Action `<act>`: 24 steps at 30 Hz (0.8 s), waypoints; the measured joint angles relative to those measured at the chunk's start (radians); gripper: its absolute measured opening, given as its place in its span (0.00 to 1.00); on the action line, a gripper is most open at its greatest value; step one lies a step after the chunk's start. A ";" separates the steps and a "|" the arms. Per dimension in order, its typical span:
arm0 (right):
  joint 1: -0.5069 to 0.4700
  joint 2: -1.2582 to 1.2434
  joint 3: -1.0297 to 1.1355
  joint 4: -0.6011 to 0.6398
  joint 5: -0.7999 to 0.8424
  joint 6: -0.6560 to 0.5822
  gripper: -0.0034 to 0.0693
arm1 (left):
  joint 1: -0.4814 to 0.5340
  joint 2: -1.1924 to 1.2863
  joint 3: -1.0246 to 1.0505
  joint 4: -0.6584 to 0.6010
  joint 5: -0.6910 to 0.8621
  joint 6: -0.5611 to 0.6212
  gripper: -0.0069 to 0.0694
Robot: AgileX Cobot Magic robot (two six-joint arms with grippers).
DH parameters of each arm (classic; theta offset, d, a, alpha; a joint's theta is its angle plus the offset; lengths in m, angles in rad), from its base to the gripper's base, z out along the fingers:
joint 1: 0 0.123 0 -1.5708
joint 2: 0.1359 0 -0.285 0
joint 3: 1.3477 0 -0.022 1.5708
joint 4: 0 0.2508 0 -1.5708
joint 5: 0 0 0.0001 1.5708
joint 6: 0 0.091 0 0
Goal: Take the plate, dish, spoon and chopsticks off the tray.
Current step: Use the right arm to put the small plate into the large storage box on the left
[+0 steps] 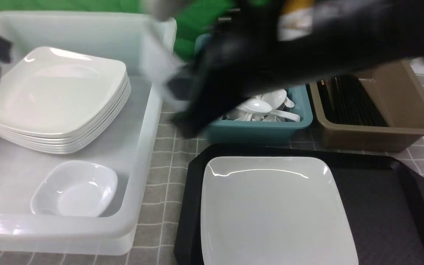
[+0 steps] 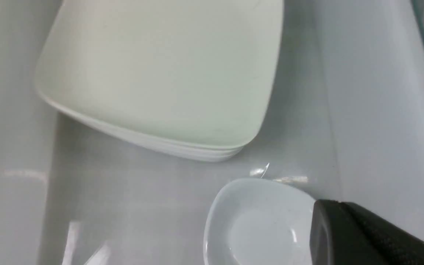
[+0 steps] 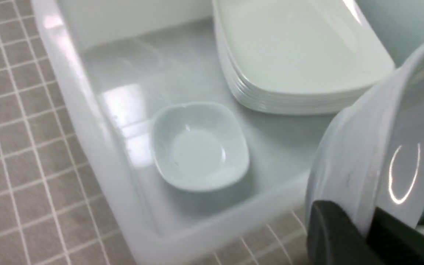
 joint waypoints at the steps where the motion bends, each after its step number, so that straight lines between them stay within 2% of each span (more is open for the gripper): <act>1: 0.018 0.041 -0.049 0.000 0.000 0.000 0.14 | 0.024 -0.020 0.017 -0.009 -0.003 0.000 0.09; 5: 0.078 0.237 -0.221 0.003 0.000 0.000 0.14 | 0.100 -0.106 0.093 -0.040 -0.028 0.014 0.09; 10: 0.096 0.418 -0.363 0.005 0.002 0.000 0.14 | 0.109 -0.144 0.151 -0.053 -0.044 0.026 0.09; 20: 0.096 0.614 -0.408 0.004 0.004 0.002 0.14 | 0.114 -0.149 0.167 -0.065 -0.068 0.026 0.10; 24: 0.096 0.632 -0.408 0.005 -0.002 0.002 0.18 | 0.114 -0.149 0.167 -0.070 -0.076 0.026 0.10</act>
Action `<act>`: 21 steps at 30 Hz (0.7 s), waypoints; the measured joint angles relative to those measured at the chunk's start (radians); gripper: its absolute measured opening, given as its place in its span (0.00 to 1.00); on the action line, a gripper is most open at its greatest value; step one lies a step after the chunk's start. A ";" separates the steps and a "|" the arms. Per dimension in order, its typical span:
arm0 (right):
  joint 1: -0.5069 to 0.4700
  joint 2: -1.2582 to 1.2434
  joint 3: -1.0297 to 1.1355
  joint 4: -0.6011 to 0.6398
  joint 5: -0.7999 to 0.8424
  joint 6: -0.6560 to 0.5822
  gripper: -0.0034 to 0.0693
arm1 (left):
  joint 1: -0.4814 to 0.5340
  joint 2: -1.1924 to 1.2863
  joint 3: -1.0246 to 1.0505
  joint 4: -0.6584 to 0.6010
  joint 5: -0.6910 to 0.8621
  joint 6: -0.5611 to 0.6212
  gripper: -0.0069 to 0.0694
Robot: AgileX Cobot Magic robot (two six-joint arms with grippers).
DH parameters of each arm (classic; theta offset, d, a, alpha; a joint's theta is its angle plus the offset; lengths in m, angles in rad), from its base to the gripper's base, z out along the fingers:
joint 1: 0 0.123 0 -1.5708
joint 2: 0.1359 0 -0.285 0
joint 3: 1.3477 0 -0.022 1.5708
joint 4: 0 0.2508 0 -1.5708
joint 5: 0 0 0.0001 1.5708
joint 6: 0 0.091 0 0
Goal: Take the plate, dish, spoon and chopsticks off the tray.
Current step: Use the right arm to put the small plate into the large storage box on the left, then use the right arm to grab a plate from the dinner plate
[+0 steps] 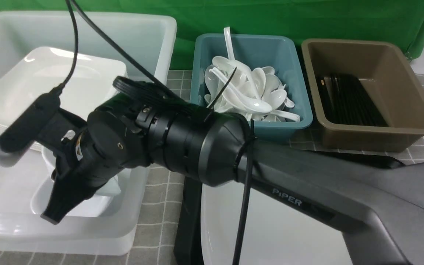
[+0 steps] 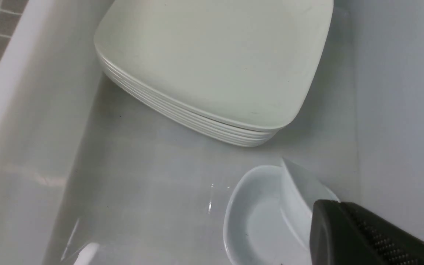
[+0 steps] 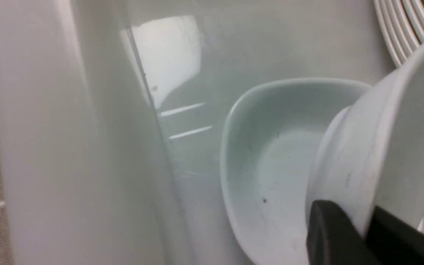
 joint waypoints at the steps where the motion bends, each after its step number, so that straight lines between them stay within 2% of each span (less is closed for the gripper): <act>1: 0.000 0.000 0.000 0.001 -0.002 0.000 0.19 | 0.000 0.000 0.000 0.000 -0.001 0.000 0.10; 3: 0.000 0.000 -0.005 0.004 -0.014 0.001 0.31 | 0.000 0.000 0.000 0.000 -0.003 0.000 0.10; 6: 0.000 0.000 -0.007 0.009 -0.019 0.001 0.43 | 0.000 0.000 0.000 0.000 -0.003 0.004 0.10; 9: 0.000 -0.003 -0.007 0.024 -0.018 0.001 0.50 | 0.000 0.000 0.000 0.000 -0.003 0.020 0.10; 13: 0.000 -0.030 -0.010 0.025 0.037 0.001 0.51 | 0.000 0.000 0.000 0.000 -0.004 0.027 0.10; 17: -0.005 -0.105 -0.025 -0.040 0.133 0.010 0.45 | -0.007 0.000 0.000 -0.006 0.004 0.031 0.10; 21: -0.051 -0.238 -0.028 -0.220 0.291 0.092 0.18 | -0.078 0.000 0.001 -0.048 0.009 0.066 0.10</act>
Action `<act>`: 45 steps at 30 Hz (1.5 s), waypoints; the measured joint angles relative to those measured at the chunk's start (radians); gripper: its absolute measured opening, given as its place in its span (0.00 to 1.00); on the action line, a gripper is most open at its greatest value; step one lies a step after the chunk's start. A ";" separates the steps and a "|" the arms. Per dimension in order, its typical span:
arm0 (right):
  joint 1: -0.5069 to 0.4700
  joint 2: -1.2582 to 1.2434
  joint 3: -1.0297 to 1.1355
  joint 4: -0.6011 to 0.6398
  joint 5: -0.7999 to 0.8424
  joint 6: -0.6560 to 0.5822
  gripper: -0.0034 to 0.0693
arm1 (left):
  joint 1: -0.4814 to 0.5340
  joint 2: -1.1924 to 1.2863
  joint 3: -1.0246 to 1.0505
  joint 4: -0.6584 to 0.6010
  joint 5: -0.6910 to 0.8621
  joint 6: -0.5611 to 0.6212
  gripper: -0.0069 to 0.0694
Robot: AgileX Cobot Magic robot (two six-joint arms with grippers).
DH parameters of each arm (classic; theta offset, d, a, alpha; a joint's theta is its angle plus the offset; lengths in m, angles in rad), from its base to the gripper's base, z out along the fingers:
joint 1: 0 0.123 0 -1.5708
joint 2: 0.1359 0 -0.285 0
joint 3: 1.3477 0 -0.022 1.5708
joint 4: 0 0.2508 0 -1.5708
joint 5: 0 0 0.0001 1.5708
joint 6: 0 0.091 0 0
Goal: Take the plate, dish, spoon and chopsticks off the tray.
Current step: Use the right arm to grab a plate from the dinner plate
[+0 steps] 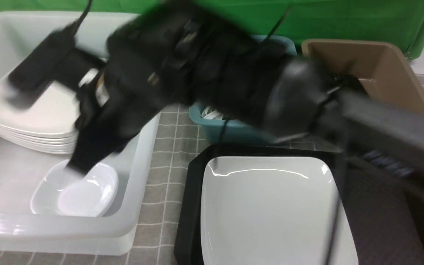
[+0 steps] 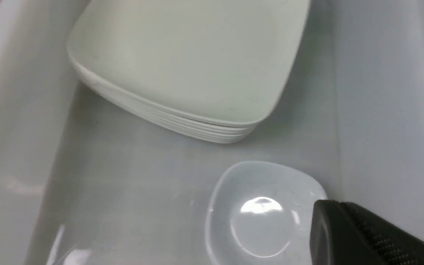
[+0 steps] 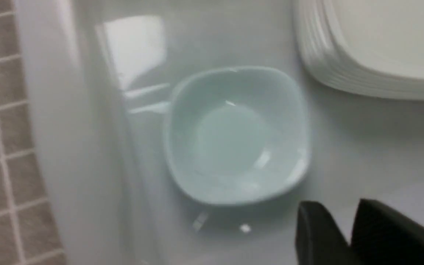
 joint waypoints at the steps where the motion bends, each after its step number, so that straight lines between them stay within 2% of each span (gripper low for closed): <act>1: -0.005 -0.007 0.000 -0.011 0.008 0.005 0.17 | -0.006 0.000 0.000 -0.004 0.000 0.005 0.10; 3: -0.088 -0.097 0.000 -0.049 0.116 0.025 0.09 | -0.114 0.000 0.000 -0.049 0.000 0.064 0.10; 6: -0.168 -0.164 0.010 -0.063 0.196 0.036 0.08 | -0.206 0.003 0.000 -0.068 0.008 0.087 0.10; 8: -0.282 -0.255 0.068 -0.061 0.253 0.052 0.08 | -0.329 0.024 0.000 -0.079 0.014 0.093 0.10; 9: -0.310 -0.270 0.075 -0.058 0.253 0.055 0.08 | -0.347 0.029 0.000 -0.081 0.014 0.094 0.10; 10: -0.374 -0.329 0.151 -0.015 0.254 0.064 0.08 | -0.430 0.061 0.000 -0.082 0.008 0.095 0.10; 11: -0.392 -0.344 0.161 -0.009 0.254 0.064 0.08 | -0.430 0.061 0.000 -0.082 0.006 0.095 0.10; 13: -0.504 -0.439 0.334 0.094 0.253 0.064 0.08 | -0.556 0.139 0.000 -0.082 -0.024 0.095 0.10; 14: -0.512 -0.447 0.334 0.101 0.252 0.064 0.08 | -0.565 0.145 0.000 -0.082 -0.026 0.095 0.10; 15: -0.550 -0.484 0.426 0.137 0.249 0.058 0.08 | -0.610 0.178 0.000 -0.082 -0.039 0.095 0.10; 16: -0.618 -0.561 0.600 0.211 0.219 0.026 0.08 | -0.689 0.237 0.000 -0.082 -0.063 0.096 0.10; 17: -0.644 -0.594 0.673 0.240 0.193 0.013 0.08 | -0.730 0.270 0.000 -0.082 -0.076 0.100 0.10; 23: -0.800 -0.769 1.132 0.419 -0.029 -0.006 0.08 | -0.893 0.430 0.000 -0.074 -0.172 0.115 0.10; 27: -0.849 -0.791 1.382 0.529 -0.156 -0.009 0.11 | -0.949 0.516 -0.009 -0.073 -0.200 0.119 0.10; 30: -0.857 -0.782 1.493 0.608 -0.245 -0.012 0.19 | -0.974 0.579 -0.039 -0.070 -0.199 0.120 0.10; 35: -0.857 -0.760 1.568 0.672 -0.370 -0.014 0.46 | -0.980 0.635 -0.078 -0.063 -0.220 0.141 0.10; 38: -0.857 -0.737 1.570 0.718 -0.411 -0.015 0.57 | -0.980 0.648 -0.082 -0.059 -0.241 0.141 0.10; 45: -0.857 -0.636 1.572 0.775 -0.498 -0.028 0.62 | -0.980 0.660 -0.084 -0.045 -0.288 0.144 0.10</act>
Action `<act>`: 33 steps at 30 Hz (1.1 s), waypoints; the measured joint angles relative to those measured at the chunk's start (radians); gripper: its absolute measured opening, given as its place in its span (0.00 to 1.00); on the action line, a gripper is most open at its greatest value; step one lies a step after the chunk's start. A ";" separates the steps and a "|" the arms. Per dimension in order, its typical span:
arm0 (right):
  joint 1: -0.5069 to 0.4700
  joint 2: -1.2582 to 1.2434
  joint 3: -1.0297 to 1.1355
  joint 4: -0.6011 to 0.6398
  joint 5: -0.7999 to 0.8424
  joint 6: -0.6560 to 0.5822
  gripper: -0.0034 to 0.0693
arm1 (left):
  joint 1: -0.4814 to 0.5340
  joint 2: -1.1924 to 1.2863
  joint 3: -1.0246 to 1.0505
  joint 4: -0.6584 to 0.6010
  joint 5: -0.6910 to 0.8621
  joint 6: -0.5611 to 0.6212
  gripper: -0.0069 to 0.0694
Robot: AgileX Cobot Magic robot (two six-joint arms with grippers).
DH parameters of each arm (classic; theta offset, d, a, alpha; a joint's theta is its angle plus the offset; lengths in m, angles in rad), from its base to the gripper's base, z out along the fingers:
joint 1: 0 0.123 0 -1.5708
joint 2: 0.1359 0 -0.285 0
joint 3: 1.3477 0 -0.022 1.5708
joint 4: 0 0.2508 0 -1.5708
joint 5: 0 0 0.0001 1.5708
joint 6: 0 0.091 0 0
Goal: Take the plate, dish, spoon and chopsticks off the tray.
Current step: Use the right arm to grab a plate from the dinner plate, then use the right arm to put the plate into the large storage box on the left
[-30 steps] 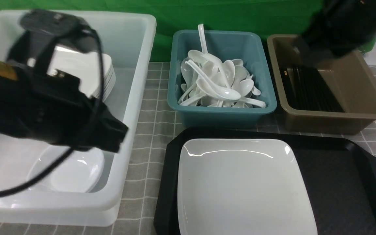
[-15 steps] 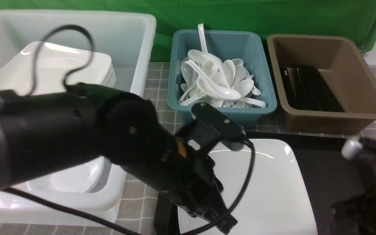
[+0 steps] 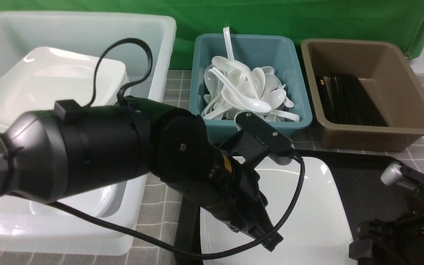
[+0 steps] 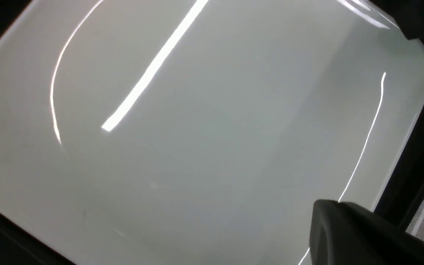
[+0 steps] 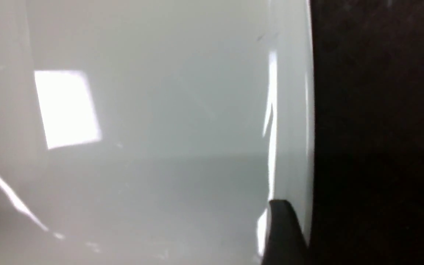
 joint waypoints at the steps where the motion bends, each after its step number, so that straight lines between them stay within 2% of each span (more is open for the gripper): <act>1: 0.007 0.019 0.002 0.016 -0.010 -0.013 0.62 | 0.000 0.001 0.000 0.001 0.000 0.000 0.10; 8: 0.110 0.093 -0.004 0.061 -0.104 -0.037 0.60 | 0.000 0.003 0.000 0.018 -0.004 0.000 0.10; 10: 0.141 0.109 -0.007 0.067 -0.137 -0.055 0.51 | 0.000 0.003 0.000 0.024 -0.004 0.000 0.10; 11: 0.141 0.109 -0.007 0.067 -0.137 -0.055 0.51 | 0.000 0.003 0.000 0.024 -0.004 0.000 0.10; 12: 0.151 0.112 -0.008 0.067 -0.151 -0.068 0.43 | 0.000 0.003 0.000 0.029 -0.003 0.000 0.10; 14: 0.161 0.113 -0.008 0.090 -0.171 -0.064 0.35 | 0.000 0.003 0.000 0.039 0.006 0.000 0.10; 17: 0.170 0.105 -0.007 0.100 -0.177 -0.066 0.35 | 0.000 0.003 0.000 0.062 0.042 -0.011 0.10; 21: 0.170 0.032 0.000 0.083 -0.155 -0.070 0.31 | 0.000 -0.001 -0.002 0.143 0.073 -0.096 0.10; 25: 0.172 -0.143 0.003 0.077 -0.137 -0.068 0.16 | 0.000 -0.046 -0.015 0.270 0.081 -0.216 0.10; 33: 0.180 -0.372 0.005 0.042 -0.124 -0.062 0.12 | 0.000 -0.130 -0.093 0.368 0.097 -0.310 0.10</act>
